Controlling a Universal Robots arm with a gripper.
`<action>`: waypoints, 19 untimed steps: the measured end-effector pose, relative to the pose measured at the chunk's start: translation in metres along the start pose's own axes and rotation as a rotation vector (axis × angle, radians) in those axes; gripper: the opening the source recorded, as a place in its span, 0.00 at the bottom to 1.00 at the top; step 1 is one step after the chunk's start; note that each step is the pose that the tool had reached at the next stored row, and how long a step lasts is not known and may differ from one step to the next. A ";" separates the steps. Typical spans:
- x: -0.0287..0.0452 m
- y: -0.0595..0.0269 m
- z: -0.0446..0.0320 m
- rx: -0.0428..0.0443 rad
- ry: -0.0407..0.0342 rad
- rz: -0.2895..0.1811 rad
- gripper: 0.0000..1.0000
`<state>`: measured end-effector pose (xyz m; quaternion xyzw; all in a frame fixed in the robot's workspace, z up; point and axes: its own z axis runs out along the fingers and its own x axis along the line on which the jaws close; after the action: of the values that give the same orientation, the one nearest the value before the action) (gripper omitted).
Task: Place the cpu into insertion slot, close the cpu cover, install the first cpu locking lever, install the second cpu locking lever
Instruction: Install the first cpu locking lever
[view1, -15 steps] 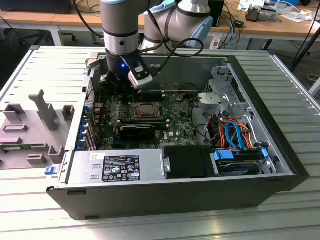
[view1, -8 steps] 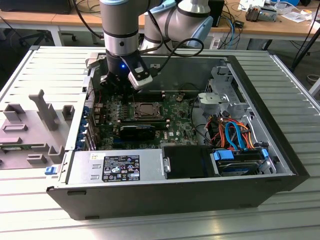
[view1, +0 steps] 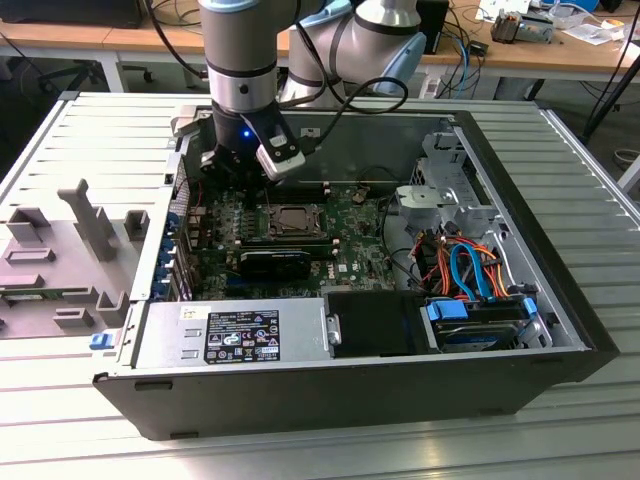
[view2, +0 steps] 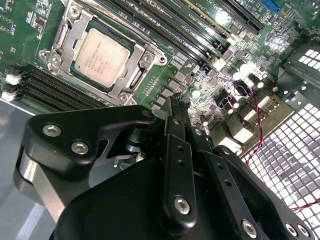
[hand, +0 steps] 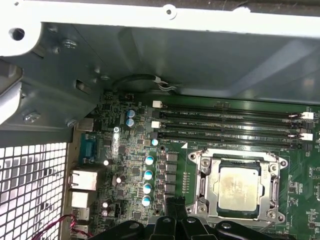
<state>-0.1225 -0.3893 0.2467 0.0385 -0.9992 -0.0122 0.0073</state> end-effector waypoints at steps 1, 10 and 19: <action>0.0000 0.0000 0.0003 0.0000 0.0000 0.000 0.11; -0.0001 0.0002 0.0025 -0.0001 0.0000 0.000 0.11; -0.0001 0.0004 0.0052 0.0000 -0.0001 0.000 0.11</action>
<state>-0.1224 -0.3887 0.2415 0.0385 -0.9992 -0.0122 0.0073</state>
